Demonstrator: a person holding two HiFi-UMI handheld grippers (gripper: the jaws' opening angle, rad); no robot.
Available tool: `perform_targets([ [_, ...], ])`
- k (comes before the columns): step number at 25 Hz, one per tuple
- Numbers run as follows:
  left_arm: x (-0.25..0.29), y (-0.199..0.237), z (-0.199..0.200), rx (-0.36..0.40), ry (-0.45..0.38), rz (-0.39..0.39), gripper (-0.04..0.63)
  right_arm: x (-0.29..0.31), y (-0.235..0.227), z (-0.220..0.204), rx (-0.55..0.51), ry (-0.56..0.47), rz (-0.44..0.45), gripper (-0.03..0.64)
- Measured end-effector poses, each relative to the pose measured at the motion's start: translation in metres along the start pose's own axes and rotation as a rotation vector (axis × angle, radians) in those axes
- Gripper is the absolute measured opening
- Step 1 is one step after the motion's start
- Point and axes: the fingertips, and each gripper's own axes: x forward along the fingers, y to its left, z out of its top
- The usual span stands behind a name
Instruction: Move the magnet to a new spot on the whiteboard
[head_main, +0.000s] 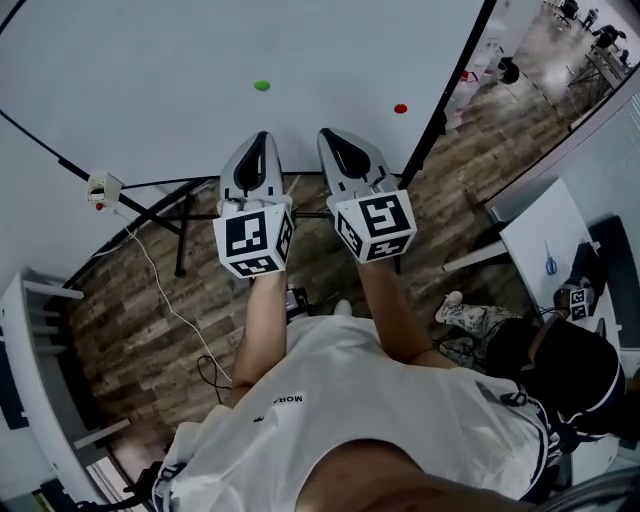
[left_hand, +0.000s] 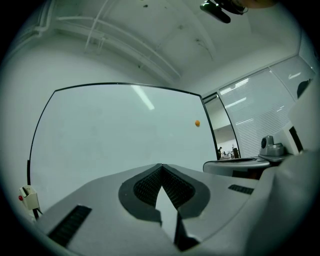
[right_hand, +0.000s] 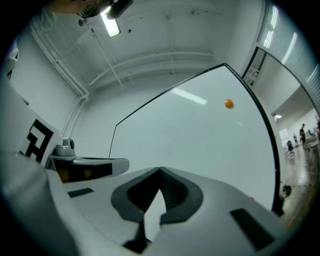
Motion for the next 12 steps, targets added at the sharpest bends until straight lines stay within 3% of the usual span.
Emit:
perform_targets([
  [12, 0.036, 0.013, -0.026, 0.003, 0.055, 0.005, 0.002, 0.038, -0.019, -0.021, 0.028, 0.032, -0.022, 0.012],
])
